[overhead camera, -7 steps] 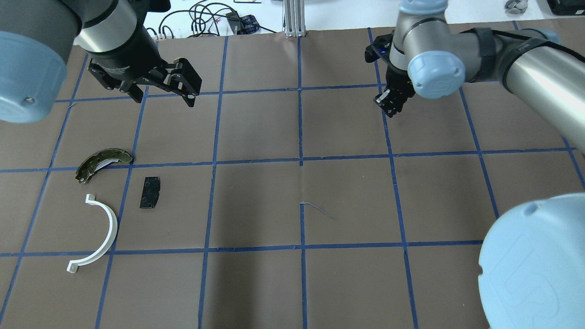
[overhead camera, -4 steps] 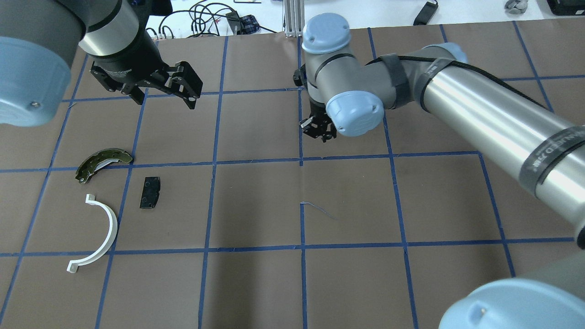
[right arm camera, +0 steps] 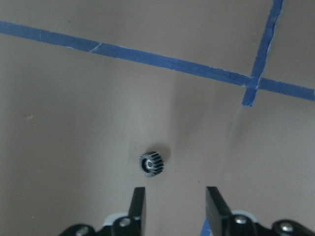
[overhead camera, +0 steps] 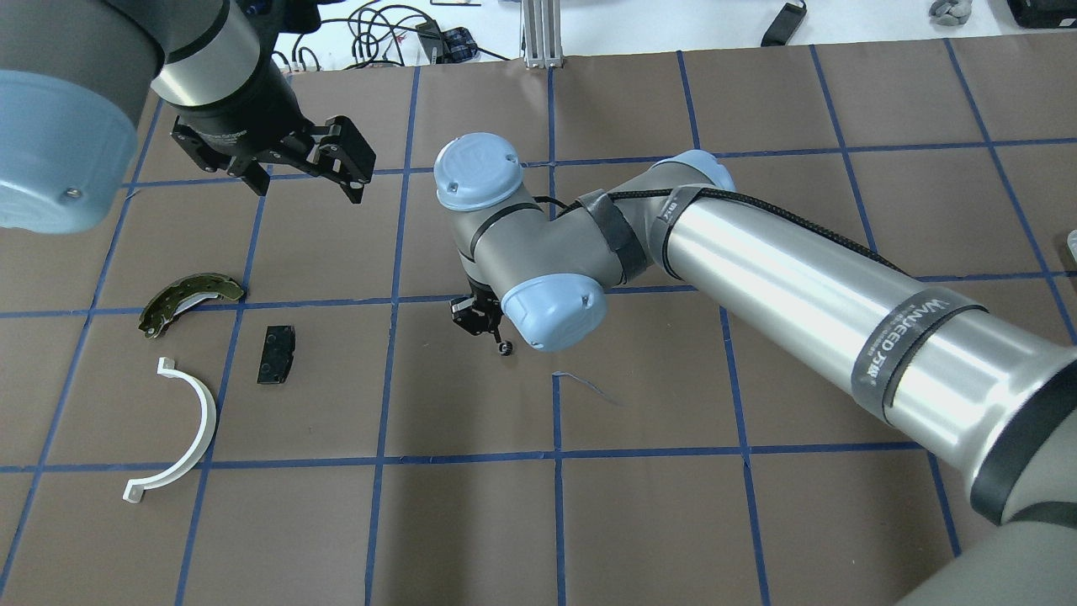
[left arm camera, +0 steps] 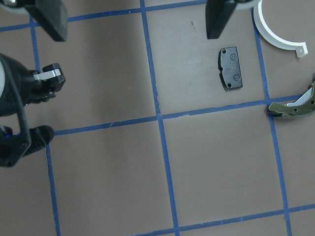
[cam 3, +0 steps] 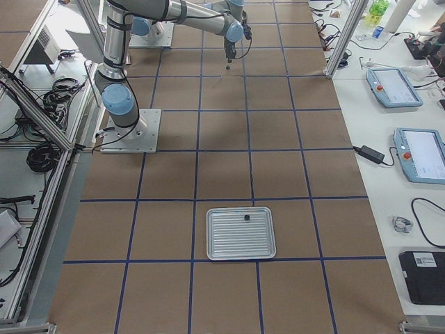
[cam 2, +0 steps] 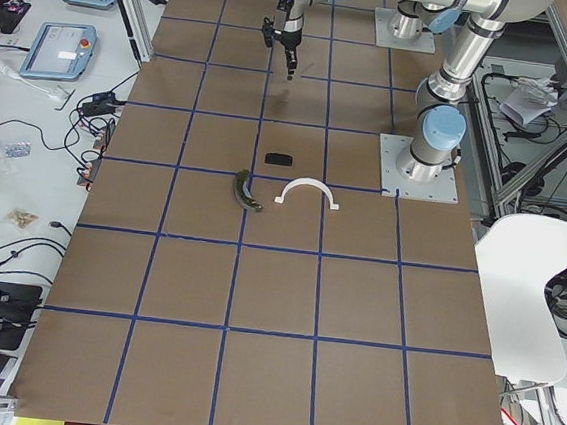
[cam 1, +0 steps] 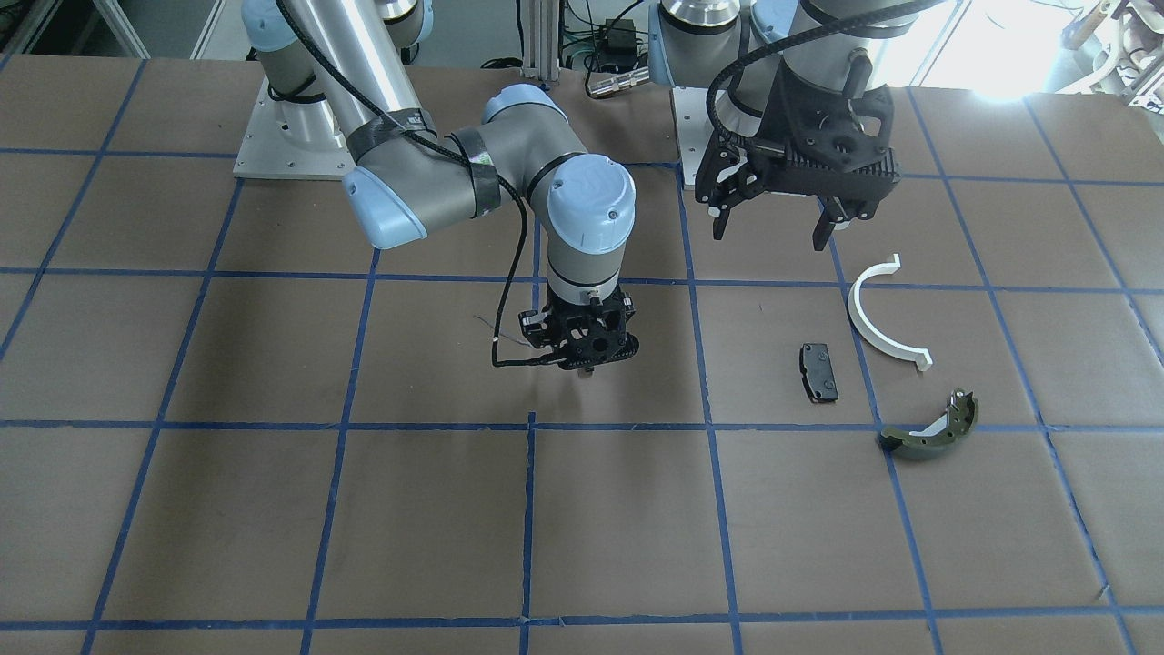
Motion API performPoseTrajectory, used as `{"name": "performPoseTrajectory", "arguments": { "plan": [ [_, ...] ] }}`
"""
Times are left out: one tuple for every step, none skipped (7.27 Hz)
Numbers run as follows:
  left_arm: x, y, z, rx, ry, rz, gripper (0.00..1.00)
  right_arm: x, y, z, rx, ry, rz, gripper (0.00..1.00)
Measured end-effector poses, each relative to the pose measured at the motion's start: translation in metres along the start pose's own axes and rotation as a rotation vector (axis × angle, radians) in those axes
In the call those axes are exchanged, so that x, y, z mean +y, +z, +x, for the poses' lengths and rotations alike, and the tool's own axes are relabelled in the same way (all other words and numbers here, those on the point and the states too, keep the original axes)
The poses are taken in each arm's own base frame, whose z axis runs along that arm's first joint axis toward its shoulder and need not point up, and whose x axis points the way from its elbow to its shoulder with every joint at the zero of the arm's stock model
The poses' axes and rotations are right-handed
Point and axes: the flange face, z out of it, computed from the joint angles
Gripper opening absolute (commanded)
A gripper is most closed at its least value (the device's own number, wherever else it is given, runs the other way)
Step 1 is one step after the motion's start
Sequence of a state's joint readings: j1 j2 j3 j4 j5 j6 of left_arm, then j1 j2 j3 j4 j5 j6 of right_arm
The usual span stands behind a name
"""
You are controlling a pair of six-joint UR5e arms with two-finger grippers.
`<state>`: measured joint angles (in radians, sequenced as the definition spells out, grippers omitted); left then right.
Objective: Place bearing gear from tray to pile
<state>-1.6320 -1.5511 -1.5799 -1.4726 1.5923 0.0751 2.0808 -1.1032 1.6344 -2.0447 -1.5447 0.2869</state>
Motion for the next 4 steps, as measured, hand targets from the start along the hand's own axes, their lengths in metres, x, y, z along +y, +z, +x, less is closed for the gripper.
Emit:
{"name": "performPoseTrajectory", "arguments": {
  "plan": [
    [0.000,0.000,0.000,0.000,0.001,-0.001,1.00,-0.006,-0.004,0.013,0.002,-0.003,0.005,1.00],
    [0.000,0.001,0.000,0.000,0.001,-0.001,1.00,-0.018,-0.013,0.044,0.017,-0.028,0.020,1.00],
    [-0.001,0.005,0.001,0.002,-0.001,-0.009,1.00,-0.034,-0.028,0.095,0.041,-0.085,0.039,1.00],
    [-0.002,0.016,0.002,0.005,-0.009,-0.029,1.00,-0.046,-0.044,0.154,0.057,-0.142,0.046,1.00]
  ]
}}
